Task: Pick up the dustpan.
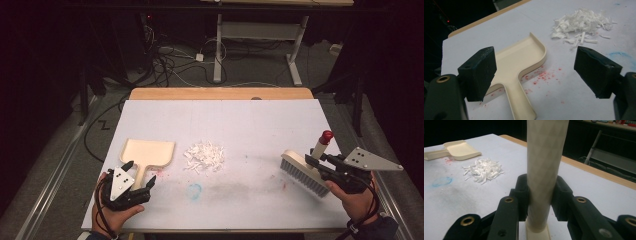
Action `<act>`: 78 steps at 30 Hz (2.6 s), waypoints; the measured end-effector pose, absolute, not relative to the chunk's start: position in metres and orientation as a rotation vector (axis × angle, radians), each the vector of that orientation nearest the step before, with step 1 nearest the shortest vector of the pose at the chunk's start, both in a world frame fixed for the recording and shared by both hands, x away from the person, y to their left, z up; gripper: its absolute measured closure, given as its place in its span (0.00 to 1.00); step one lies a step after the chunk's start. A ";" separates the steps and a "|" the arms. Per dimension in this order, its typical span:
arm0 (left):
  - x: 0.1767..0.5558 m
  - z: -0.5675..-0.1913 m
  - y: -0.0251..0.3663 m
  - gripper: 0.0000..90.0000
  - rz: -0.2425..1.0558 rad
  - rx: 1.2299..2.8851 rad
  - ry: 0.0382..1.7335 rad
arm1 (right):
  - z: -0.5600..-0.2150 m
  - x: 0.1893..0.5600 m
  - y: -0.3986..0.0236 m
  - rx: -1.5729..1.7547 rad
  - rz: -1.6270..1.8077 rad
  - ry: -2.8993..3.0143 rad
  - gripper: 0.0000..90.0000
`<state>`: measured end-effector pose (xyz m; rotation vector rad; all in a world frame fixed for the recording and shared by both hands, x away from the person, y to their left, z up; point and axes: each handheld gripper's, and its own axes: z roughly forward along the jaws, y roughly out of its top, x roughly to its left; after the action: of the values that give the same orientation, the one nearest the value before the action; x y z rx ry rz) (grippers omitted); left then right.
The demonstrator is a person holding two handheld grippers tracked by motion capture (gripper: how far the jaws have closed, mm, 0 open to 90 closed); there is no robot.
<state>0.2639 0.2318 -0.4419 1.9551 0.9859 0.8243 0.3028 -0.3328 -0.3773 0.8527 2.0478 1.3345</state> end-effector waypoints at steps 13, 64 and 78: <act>0.264 -0.444 0.243 0.22 0.763 1.961 1.132 | -0.377 0.306 -0.328 0.844 1.333 2.052 0.79; 0.336 -0.444 0.274 0.70 0.422 2.215 1.427 | -0.385 0.310 -0.322 0.873 1.318 2.051 0.79; 0.307 -0.418 0.264 0.70 0.221 2.477 1.188 | -0.380 0.318 -0.321 0.907 1.342 2.003 0.79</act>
<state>0.3075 0.2637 -0.4185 2.4769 1.1881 0.2213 0.3178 -0.3206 -0.3803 0.9074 2.0031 1.3418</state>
